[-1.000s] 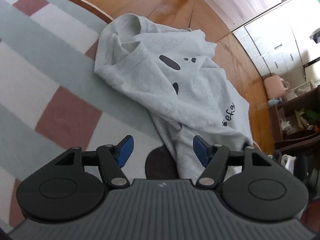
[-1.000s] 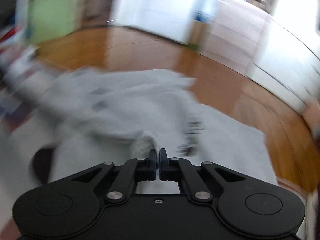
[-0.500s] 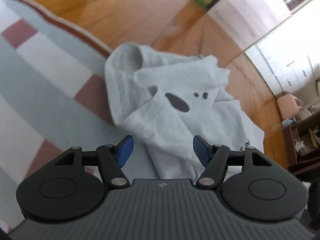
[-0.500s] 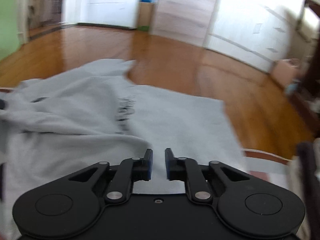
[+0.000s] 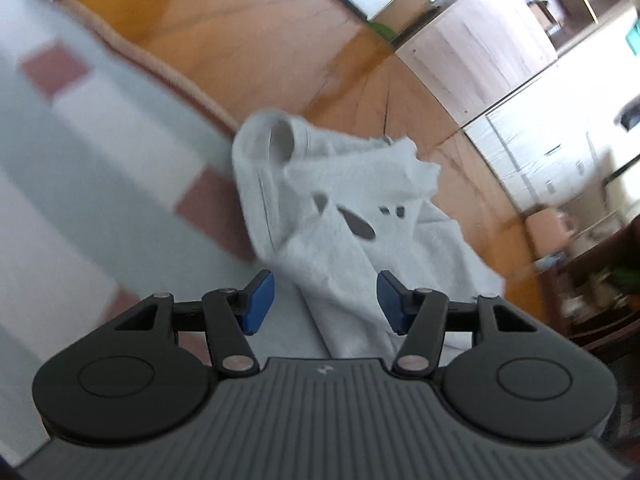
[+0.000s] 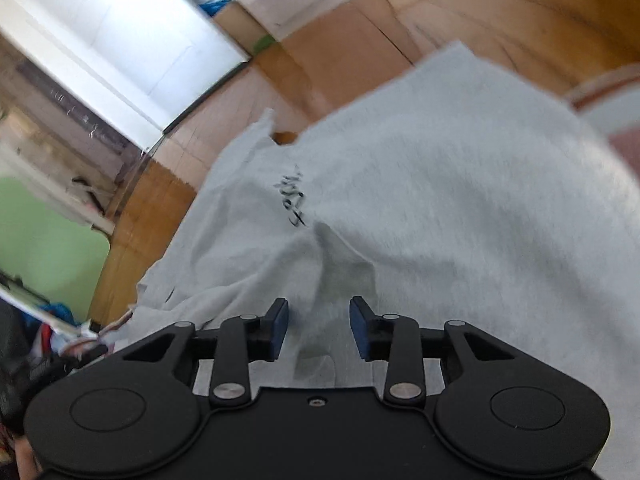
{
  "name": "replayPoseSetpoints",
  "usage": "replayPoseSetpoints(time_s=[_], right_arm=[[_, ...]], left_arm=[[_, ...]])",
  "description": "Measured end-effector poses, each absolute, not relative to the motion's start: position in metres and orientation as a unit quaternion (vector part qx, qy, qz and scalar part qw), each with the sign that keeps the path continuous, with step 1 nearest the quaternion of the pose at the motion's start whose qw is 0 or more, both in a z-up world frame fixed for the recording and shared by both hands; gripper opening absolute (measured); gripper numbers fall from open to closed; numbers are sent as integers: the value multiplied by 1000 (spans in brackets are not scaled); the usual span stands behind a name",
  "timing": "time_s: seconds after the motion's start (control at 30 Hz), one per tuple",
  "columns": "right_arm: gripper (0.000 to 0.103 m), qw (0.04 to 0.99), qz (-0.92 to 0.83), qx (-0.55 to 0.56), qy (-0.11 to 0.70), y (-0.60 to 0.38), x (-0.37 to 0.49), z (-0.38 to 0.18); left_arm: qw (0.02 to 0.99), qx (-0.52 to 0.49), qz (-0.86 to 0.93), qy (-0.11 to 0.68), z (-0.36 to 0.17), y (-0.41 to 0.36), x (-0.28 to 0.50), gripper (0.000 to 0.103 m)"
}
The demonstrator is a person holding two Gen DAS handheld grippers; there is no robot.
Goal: Fold clothes
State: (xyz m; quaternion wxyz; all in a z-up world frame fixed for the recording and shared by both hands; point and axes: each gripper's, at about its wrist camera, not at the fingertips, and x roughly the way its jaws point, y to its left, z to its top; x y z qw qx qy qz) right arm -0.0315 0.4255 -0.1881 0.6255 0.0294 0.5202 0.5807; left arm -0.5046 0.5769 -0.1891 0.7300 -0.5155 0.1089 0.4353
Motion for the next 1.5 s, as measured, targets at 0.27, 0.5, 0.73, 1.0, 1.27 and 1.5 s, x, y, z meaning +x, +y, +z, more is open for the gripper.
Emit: replayPoseSetpoints(time_s=[0.27, 0.5, 0.73, 1.0, 1.27, 1.5], right_arm=[[4, 544, 716, 51, 435, 383, -86, -156], [4, 525, 724, -51, 444, 319, -117, -172], [3, 537, 714, -100, 438, 307, -117, -176], [39, 559, 678, -44, 475, 318, -104, -181], [46, 578, 654, -44, 486, 330, -108, -191], [7, 584, 730, -77, 348, 344, -133, -143]], left_arm=[[738, -505, 438, 98, -183, 581, -512, 55], [741, -488, 450, 101, -181, 588, -508, 56], [716, -507, 471, 93, -198, 609, -493, 60], [774, -414, 427, 218, -190, 600, -450, 4], [829, -362, 407, 131, -145, 578, -473, 4], [817, -411, 404, 39, -137, 571, -523, 4]])
